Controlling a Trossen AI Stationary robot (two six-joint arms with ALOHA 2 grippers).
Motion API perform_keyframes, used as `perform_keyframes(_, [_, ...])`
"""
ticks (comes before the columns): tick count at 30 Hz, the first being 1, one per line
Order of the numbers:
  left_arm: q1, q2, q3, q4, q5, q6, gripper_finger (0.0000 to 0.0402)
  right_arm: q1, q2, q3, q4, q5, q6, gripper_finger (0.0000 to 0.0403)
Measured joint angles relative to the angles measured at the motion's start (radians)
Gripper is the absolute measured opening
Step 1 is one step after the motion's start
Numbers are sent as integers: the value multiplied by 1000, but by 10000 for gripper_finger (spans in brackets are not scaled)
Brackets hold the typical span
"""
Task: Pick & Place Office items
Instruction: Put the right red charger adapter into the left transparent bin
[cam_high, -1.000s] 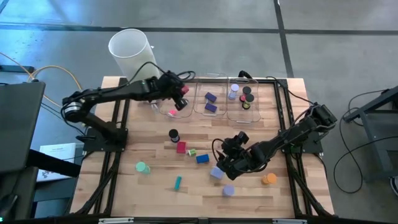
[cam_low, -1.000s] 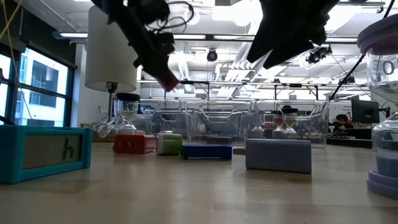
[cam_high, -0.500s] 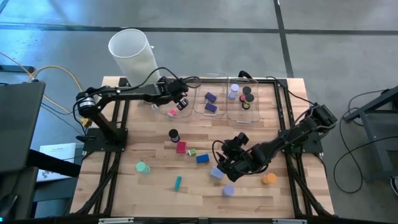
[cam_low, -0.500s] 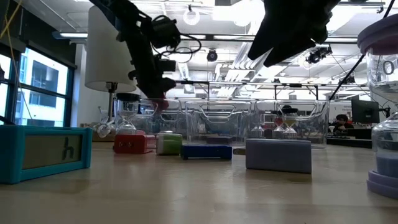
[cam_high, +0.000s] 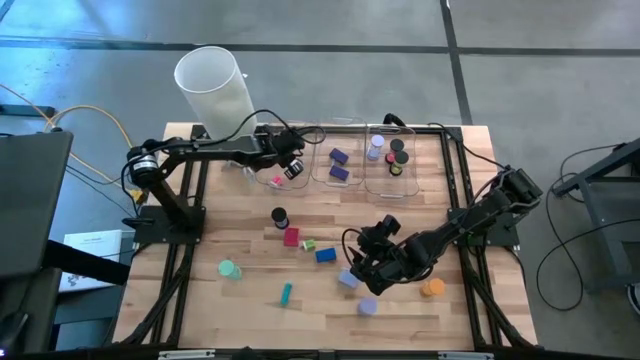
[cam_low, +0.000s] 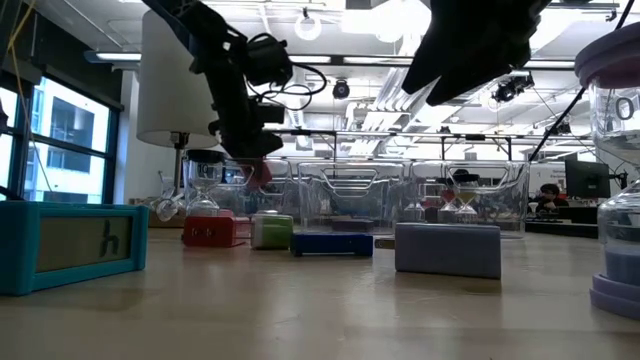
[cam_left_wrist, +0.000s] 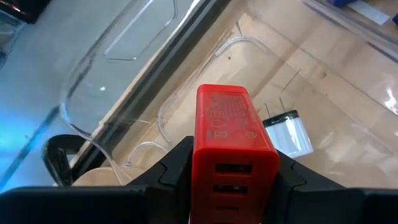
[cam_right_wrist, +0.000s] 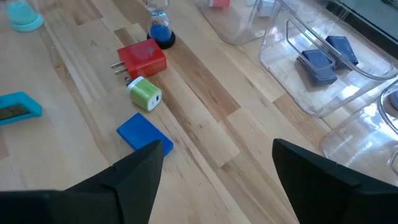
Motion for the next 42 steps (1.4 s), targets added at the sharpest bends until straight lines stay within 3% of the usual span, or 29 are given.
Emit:
perform_keyframes(6, [26, 2, 0, -10, 43, -25, 113, 6, 0, 0, 0, 0, 0, 291])
perform_keyframes(13, [49, 3, 0, -17, 169, -60, 113, 13, 0, 0, 0, 2, 0, 291])
perform_keyframes(24, [101, 3, 0, -17, 177, -265, 114, 13, 1, 0, 10, 2, 0, 291])
perform_keyframes(42, [94, 98, 1, 41, 246, -195, 124, 20, 1, 0, 15, 0, 0, 291])
